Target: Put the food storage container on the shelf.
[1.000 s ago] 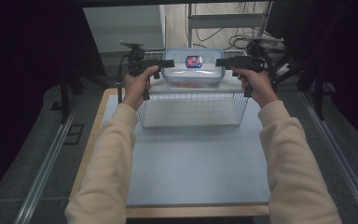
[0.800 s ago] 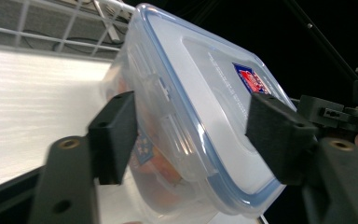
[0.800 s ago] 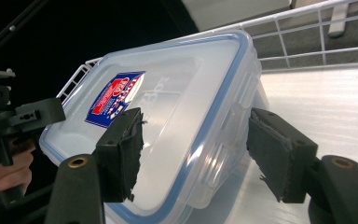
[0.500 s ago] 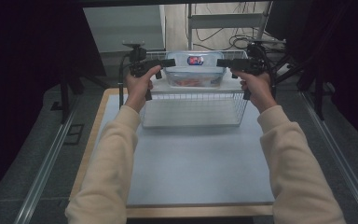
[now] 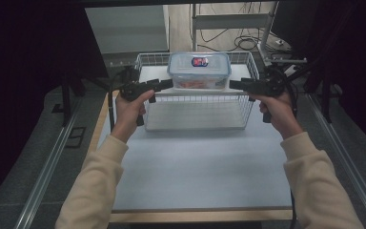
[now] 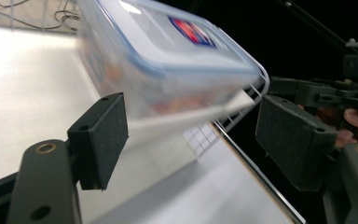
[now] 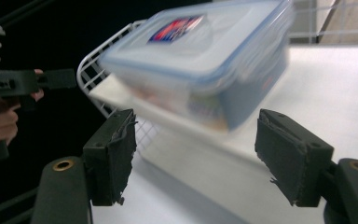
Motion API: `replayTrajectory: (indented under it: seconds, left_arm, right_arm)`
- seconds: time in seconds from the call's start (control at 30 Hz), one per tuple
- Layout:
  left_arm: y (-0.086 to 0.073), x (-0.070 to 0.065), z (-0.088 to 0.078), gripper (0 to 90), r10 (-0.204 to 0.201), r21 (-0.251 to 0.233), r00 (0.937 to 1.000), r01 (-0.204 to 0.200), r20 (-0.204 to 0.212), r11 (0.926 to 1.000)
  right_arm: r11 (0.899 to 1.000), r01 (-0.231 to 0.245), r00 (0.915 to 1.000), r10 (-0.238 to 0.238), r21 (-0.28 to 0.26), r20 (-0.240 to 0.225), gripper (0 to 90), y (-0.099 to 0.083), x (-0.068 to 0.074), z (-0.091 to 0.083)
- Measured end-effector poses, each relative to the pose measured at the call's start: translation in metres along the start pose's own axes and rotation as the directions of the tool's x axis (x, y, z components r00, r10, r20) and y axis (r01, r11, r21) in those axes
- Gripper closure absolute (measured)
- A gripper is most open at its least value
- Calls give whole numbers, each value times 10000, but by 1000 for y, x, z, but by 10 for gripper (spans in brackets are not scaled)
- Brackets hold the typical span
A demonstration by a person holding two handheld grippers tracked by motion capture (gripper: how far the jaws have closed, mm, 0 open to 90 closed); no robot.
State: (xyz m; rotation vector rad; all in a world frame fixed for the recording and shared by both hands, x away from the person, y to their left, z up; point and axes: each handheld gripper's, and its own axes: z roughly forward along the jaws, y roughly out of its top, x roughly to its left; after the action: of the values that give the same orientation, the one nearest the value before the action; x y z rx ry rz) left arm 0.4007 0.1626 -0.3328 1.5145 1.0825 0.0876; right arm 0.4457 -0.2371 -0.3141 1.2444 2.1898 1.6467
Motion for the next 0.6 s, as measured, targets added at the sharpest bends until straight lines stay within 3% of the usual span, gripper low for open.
replayTrajectory:
  seconds: [0.17,0.27,0.4,0.6]
  left_arm:
    - [-38,-10,-16,246,213,167,9988,-220,444,9996]
    - [-64,-12,-20,237,-32,458,9945,-16,1047,9990]
    - [-95,-18,-26,239,275,556,9956,-326,901,9979]
    - [-130,-20,-31,241,627,927,9963,-680,592,9934]
  right_arm:
    - [9994,320,9981,-327,-157,-522,285,-35,7,-14]
    - [9989,469,9963,-473,-69,-711,280,-58,11,-20]
    - [9959,896,9931,-885,110,-773,270,-88,13,-23]
    - [9933,1015,9912,-963,552,-909,258,-130,13,-20]
